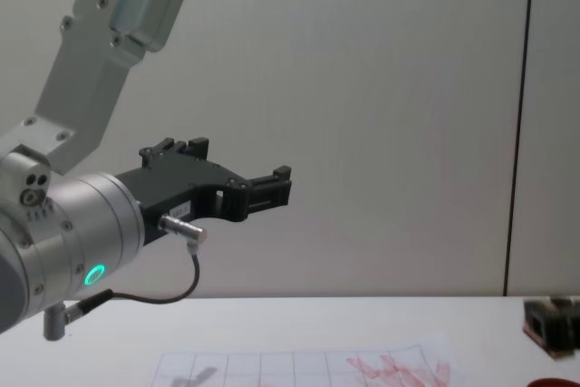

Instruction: Use the one hand to pick up the stamp and affix it onto the A4 paper.

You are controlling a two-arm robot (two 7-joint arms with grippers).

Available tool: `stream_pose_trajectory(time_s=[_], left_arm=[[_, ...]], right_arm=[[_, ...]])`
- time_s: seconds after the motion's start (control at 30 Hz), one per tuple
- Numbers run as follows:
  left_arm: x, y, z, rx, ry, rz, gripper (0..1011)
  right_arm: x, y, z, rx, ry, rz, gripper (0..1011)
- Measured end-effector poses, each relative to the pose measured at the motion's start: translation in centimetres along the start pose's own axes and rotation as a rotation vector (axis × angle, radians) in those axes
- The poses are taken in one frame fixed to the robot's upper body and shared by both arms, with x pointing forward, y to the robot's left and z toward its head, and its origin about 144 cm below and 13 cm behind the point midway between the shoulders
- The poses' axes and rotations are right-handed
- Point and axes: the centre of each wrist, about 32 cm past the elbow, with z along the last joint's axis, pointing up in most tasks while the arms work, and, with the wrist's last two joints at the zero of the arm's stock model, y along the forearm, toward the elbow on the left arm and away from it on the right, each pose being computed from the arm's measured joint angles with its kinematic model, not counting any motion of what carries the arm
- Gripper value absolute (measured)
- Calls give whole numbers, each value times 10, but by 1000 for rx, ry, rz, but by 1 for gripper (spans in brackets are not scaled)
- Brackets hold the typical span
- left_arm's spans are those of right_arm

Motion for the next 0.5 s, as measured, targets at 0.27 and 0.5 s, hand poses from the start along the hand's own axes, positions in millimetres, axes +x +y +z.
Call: stream_pose_trajectory(time_s=[0.27,0.5], left_arm=[[0,0,0,0,0,0,1001],[0,0,0,0,0,0,1001]], right_arm=[[-8,-5,16,65,-21,69,216],[-20,-7,21,69,-41,155,216]])
